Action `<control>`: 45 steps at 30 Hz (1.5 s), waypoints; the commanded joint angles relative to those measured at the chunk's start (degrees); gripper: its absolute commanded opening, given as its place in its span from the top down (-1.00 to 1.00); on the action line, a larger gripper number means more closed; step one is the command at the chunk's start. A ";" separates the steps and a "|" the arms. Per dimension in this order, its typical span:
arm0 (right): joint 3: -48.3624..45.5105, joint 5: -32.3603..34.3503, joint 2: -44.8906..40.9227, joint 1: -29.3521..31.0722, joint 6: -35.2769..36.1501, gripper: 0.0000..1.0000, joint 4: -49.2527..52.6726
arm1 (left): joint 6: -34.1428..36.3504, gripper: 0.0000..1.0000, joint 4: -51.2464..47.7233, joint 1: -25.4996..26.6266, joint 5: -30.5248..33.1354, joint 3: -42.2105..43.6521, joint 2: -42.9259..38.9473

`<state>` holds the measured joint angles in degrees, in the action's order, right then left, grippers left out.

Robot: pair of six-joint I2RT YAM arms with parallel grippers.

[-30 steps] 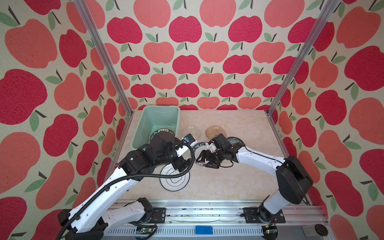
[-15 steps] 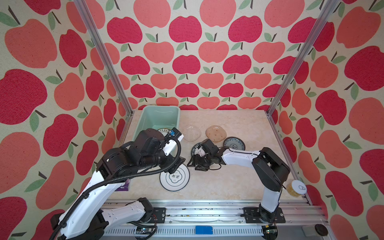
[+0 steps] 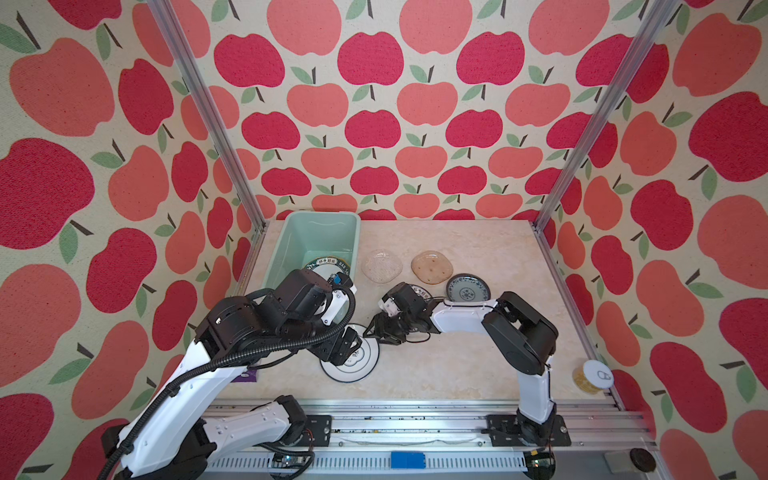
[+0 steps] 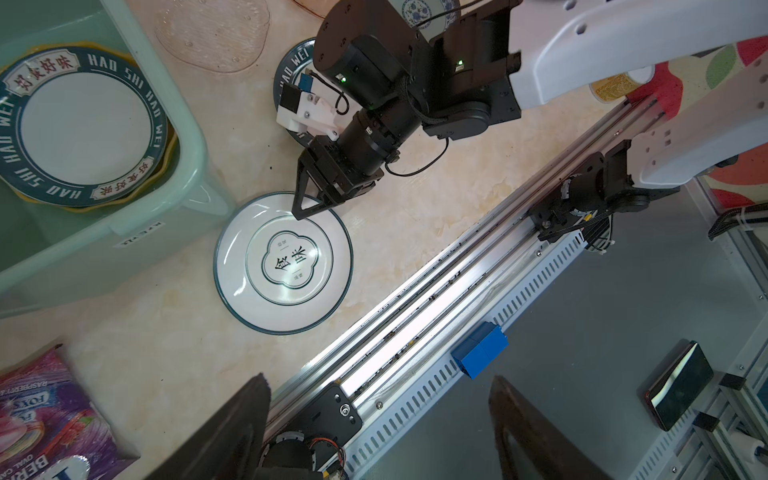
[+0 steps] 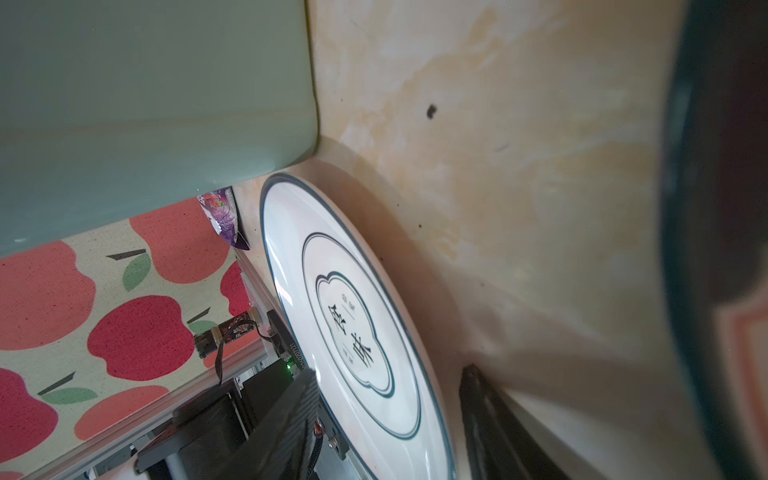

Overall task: Place the plates into the plastic bin on the countertop
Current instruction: 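Lower the right gripper onto the rim of the remaining green-rimmed plate while the left approaches, then tilt the cloud-motif plate upright with the right gripper while the left approaches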

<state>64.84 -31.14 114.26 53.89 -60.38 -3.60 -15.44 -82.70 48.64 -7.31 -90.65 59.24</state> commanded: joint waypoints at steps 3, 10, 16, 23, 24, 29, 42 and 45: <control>1.80 -1.41 3.97 0.77 -1.68 -0.07 0.01 | -1.38 -0.70 1.33 0.22 -0.54 2.52 -0.34; 0.16 -1.76 5.13 0.76 -3.90 0.12 -2.20 | -2.20 -0.71 4.78 0.22 0.28 4.17 -0.69; 0.11 -0.98 5.02 0.78 -3.90 0.38 -0.77 | -2.18 -0.72 4.91 0.15 1.57 4.14 -1.36; 0.52 -0.33 4.31 0.78 -3.03 0.69 1.28 | -3.32 -0.73 7.13 0.05 2.29 6.32 -3.21; 0.62 -0.33 4.23 0.74 -2.99 0.71 1.46 | -3.52 -0.73 7.51 0.05 2.30 6.53 -3.35; 1.58 -0.41 3.33 0.70 -1.78 0.93 3.58 | -3.47 -0.73 8.83 0.05 2.46 7.11 -3.60; 4.08 1.55 -6.73 0.43 8.11 1.00 17.85 | -2.66 -0.77 14.88 -2.83 0.73 7.79 -4.49; 3.89 2.95 -10.33 0.04 11.02 1.00 21.97 | -3.26 -0.78 16.47 -4.43 -1.36 8.06 -4.40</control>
<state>67.68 -29.52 108.20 54.57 -53.84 11.88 -18.22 -68.69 45.32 -6.50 -83.18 55.11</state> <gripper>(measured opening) 0.081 0.889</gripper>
